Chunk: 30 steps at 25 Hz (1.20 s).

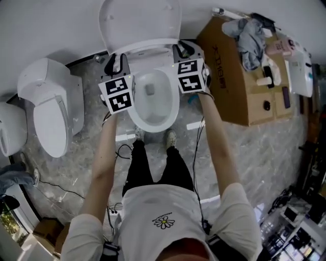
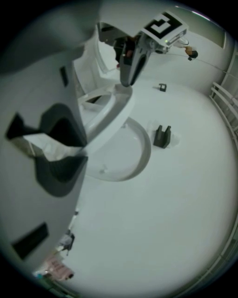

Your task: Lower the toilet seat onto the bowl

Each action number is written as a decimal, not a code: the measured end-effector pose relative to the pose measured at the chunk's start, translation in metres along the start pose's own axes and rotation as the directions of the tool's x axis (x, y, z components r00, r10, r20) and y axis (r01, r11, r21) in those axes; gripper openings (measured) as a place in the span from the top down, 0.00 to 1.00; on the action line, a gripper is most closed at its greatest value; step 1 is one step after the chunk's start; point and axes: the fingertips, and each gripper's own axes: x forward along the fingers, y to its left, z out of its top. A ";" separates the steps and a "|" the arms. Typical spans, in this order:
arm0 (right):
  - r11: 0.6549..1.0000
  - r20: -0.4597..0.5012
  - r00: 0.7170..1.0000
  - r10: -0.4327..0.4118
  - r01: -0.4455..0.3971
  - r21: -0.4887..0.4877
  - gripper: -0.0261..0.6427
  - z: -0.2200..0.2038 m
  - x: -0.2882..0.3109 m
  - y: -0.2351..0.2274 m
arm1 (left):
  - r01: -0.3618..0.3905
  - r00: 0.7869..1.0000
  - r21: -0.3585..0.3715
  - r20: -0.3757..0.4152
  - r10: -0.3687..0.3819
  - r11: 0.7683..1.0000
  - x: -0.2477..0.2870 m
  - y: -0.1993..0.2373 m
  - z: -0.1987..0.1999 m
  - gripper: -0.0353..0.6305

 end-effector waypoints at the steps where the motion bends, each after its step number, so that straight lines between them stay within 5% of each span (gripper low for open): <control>1: 1.000 -0.003 1.000 -0.002 0.002 0.010 0.85 -0.005 -0.005 0.001 | 0.006 1.000 0.007 -0.012 -0.006 1.000 -0.004 -0.004 -0.004 0.78; 14: 0.998 0.014 0.998 0.056 -0.056 -0.043 0.84 -0.044 -0.048 0.036 | -0.071 0.997 -0.014 -0.017 0.070 0.997 -0.054 -0.018 -0.049 0.78; 23: 0.993 -0.054 0.993 0.101 -0.104 -0.052 0.83 -0.082 -0.074 0.056 | -0.037 0.998 0.055 -0.056 0.040 0.998 -0.082 -0.035 -0.086 0.78; 30: 0.988 -0.069 0.986 0.155 -0.152 0.039 0.81 -0.098 -0.083 0.062 | -0.002 0.995 0.068 -0.095 0.008 0.998 -0.092 -0.042 -0.101 0.78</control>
